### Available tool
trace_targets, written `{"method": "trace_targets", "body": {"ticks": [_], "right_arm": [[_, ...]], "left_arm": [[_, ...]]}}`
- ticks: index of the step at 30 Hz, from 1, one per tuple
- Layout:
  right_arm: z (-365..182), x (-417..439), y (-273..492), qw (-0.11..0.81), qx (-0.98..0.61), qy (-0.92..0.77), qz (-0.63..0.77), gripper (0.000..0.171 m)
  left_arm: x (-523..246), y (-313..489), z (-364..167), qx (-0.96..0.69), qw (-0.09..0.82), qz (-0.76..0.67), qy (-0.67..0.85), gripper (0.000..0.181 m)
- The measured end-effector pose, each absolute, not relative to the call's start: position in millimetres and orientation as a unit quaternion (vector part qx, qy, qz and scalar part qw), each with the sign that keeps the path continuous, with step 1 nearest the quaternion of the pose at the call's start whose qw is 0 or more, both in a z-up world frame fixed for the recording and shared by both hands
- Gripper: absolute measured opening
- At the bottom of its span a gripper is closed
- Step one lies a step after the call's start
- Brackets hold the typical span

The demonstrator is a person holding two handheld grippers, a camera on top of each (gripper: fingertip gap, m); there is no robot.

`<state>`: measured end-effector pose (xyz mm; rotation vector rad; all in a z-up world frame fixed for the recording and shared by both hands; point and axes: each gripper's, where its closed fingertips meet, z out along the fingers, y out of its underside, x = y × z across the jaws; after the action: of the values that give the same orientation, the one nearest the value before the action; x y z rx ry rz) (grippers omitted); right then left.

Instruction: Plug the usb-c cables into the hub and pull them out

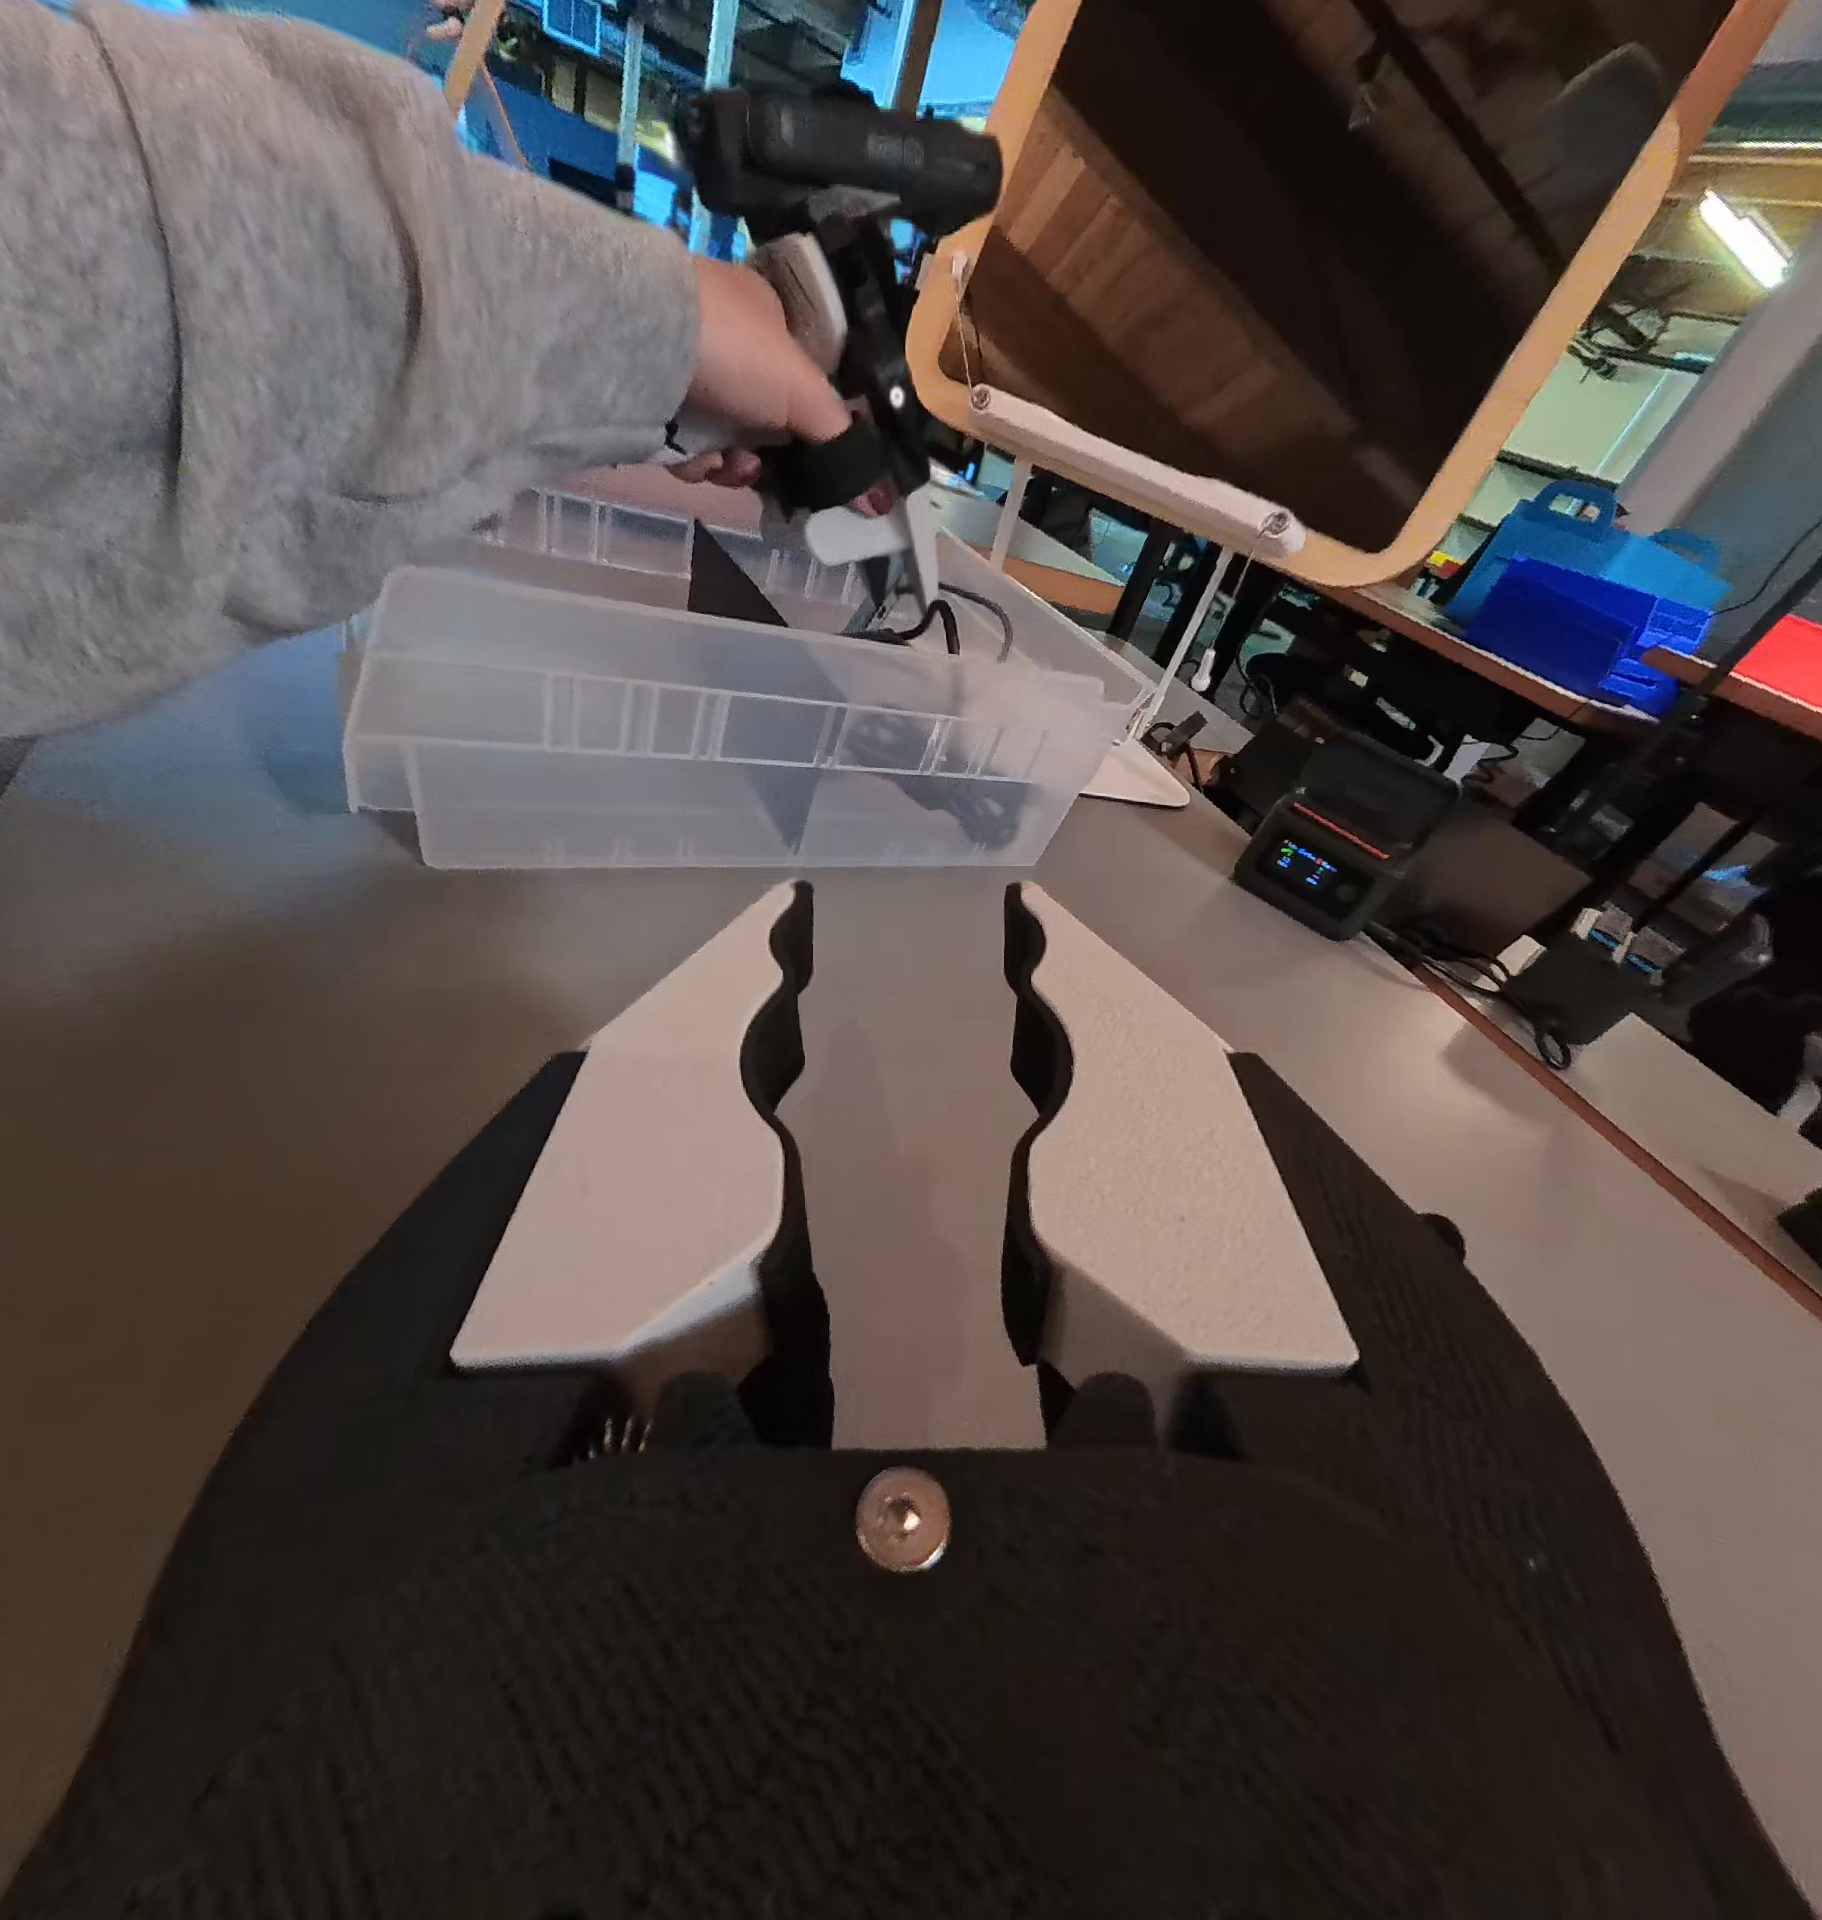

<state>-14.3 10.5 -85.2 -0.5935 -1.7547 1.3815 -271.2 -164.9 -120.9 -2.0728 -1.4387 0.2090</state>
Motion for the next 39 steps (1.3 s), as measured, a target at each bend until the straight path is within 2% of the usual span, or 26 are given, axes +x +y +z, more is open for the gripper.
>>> {"method": "trace_targets", "body": {"ticks": [1, 6, 12, 17, 21, 25, 29, 33, 39], "right_arm": [[-87, -15, 11, 0.404, -0.236, -0.695, 0.546, 0.035], [-95, -18, 12, 0.389, -0.247, -0.697, 0.550, 0.032], [-99, -18, 8, 0.377, -0.246, -0.700, 0.555, 0.031], [-100, -16, 3, 0.374, -0.238, -0.703, 0.556, 0.030], [-102, -15, 0, 0.372, -0.234, -0.708, 0.554, 0.029], [-102, -13, -4, 0.375, -0.223, -0.713, 0.549, 0.028], [-105, -12, -6, 0.377, -0.216, -0.721, 0.540, 0.028], [-105, -12, -5, 0.379, -0.216, -0.722, 0.537, 0.027], [-103, -12, -5, 0.378, -0.218, -0.720, 0.540, 0.027]], "left_arm": [[-270, -166, -122, -0.783, 0.290, 0.081, -0.544, 0.051], [-271, -174, -114, -0.769, 0.296, 0.147, -0.547, 0.042], [-278, -177, -127, -0.739, 0.311, 0.138, -0.581, 0.033], [-288, -182, -130, -0.741, 0.297, 0.162, -0.580, 0.043], [-297, -183, -130, -0.730, 0.317, 0.148, -0.587, 0.033], [-299, -182, -131, -0.734, 0.317, 0.143, -0.583, 0.032], [-291, -173, -130, -0.731, 0.333, 0.112, -0.585, 0.046], [-290, -178, -135, -0.733, 0.327, 0.130, -0.583, 0.038], [-291, -178, -136, -0.743, 0.304, 0.160, -0.574, 0.037]]}}
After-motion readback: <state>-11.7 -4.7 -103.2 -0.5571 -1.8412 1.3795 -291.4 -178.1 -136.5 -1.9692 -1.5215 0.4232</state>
